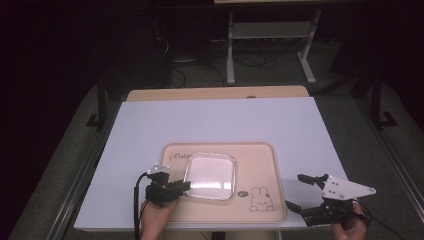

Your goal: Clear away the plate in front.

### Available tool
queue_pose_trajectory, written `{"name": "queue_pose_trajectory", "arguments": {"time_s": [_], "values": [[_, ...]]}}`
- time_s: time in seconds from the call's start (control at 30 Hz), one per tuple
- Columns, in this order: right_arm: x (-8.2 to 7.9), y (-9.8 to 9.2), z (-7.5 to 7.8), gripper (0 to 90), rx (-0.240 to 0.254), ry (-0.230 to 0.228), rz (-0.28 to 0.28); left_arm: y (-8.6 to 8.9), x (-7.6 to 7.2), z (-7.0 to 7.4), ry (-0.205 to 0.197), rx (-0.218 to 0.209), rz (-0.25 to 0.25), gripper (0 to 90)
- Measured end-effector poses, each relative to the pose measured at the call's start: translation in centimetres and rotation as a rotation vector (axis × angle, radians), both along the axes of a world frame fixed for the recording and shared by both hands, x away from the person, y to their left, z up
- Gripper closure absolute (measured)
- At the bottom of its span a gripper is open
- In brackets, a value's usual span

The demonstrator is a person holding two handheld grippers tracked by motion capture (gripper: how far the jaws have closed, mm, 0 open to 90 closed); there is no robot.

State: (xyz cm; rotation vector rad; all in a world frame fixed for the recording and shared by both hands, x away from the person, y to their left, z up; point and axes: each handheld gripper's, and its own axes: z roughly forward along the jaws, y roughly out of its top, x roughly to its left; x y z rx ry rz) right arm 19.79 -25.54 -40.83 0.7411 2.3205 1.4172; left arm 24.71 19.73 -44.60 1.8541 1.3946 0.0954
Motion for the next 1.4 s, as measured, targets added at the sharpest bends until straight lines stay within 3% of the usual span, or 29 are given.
{"name": "queue_pose_trajectory", "arguments": {"time_s": [0.53, 0.8, 1.4], "values": [[0.0, 0.0, 0.0, 13.1, 0.004, 0.001, 0.002, -1.0, -0.7, 0.1, -0.021, 0.018, -0.039, 70.8], [0.0, 0.0, 0.0, 13.1, 0.002, 0.004, -0.005, -1.5, -0.6, 0.1, -0.042, 0.063, -0.061, 73.9], [0.0, 0.0, 0.0, 13.1, -0.006, 0.004, -0.008, -1.3, -0.8, -0.1, -0.053, 0.047, -0.063, 73.3]]}}
